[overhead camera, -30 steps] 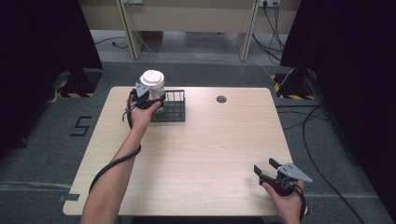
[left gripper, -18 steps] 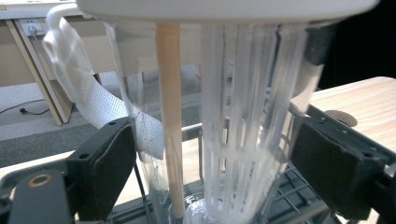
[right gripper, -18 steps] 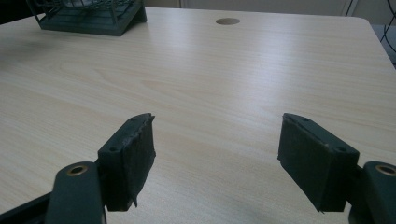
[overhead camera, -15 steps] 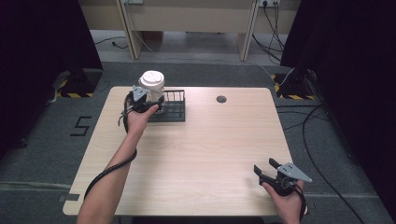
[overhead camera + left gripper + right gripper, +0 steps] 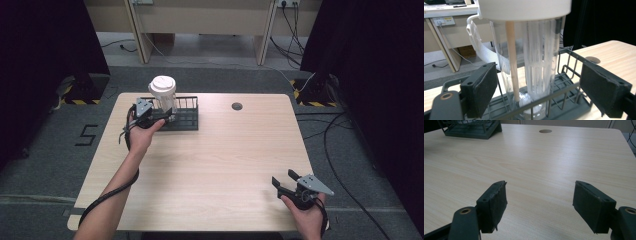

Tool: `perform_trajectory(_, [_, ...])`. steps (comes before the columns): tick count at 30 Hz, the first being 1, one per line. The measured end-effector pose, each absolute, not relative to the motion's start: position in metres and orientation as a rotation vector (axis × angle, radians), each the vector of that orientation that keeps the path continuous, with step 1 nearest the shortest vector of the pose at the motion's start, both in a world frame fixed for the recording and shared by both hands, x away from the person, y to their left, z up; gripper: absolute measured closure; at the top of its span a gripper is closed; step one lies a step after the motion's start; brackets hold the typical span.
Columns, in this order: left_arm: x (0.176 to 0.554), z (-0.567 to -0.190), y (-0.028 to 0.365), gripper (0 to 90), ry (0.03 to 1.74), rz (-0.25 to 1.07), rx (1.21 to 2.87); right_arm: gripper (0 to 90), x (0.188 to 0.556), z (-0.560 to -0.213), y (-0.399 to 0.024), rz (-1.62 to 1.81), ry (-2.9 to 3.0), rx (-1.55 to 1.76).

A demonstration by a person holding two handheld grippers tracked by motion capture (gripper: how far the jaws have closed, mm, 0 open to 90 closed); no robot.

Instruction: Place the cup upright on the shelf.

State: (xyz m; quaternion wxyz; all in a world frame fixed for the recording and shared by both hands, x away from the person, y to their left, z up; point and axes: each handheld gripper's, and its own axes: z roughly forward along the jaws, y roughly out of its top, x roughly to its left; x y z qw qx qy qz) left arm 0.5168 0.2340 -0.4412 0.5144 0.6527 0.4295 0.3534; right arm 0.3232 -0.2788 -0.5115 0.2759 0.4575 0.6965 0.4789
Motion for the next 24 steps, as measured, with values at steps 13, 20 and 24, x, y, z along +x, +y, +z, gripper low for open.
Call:
perform_trajectory(13, [0.484, -0.441, 0.243, 14.2, 0.989, 0.838, 1.584, 27.8, 0.323, -0.512, -0.279, 1.287, 1.869, 1.228])
perform_trajectory(20, [0.468, -0.445, 0.243, 14.3, 0.972, 0.829, 1.598, 27.7, 0.323, -0.512, -0.279, 1.288, 1.868, 1.229])
perform_trajectory(24, [0.460, -0.447, 0.245, 14.2, 0.970, 0.823, 1.593, 27.8, 0.323, -0.512, -0.279, 1.288, 1.867, 1.227])
